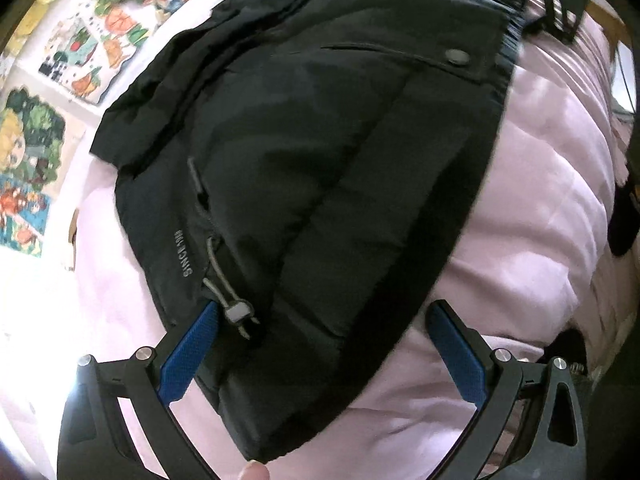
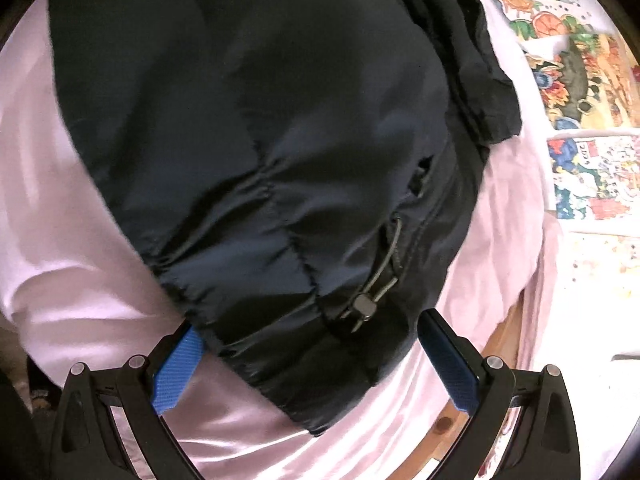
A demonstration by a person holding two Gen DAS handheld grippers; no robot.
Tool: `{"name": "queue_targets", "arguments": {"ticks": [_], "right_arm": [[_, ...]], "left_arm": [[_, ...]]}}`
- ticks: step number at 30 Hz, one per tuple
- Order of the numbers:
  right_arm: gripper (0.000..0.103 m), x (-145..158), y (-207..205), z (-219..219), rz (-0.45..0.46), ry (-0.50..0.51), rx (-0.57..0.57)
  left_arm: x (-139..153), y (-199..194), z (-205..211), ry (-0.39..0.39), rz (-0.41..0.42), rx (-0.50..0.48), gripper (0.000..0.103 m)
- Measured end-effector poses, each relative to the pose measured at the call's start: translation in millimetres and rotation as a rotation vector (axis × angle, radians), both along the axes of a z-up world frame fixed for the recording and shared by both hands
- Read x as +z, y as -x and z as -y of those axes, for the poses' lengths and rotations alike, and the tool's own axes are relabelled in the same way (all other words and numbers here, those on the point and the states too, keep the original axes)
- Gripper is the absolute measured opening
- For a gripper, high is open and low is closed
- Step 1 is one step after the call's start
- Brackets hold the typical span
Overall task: Fold large clothes
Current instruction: 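Lower both grippers to the jacket hem by the drawstring and grasp it, then lift the gripped hem with both grippers and fold it toward the collar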
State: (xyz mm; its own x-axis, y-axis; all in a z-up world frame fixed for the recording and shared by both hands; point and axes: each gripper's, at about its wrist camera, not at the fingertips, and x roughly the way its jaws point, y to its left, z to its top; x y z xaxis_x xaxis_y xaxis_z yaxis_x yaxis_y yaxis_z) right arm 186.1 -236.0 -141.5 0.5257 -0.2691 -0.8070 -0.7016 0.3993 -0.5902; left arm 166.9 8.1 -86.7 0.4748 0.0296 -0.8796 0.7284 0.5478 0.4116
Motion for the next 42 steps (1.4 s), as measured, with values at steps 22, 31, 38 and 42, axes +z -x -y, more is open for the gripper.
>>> {"name": "queue_targets", "arguments": {"ticks": [22,31,38,42], "right_arm": [[0.031,11,22,-3,0.184,-0.054,0.137],[0.011,98,14,9,0.364,-0.395,0.011],[0.008,131,17,6,0.409,-0.508,-0.059],[0.008,132,27,4,0.409,-0.487,-0.041]], "left_arm": [[26,22,12,-0.019,0.284,-0.068,0.031],[89,9,4,0.211,0.388,0.07,0.012],[127,13,5,0.296,0.445,0.174,0.006],[136,31,12,0.26,0.454,0.171,0.006]]}}
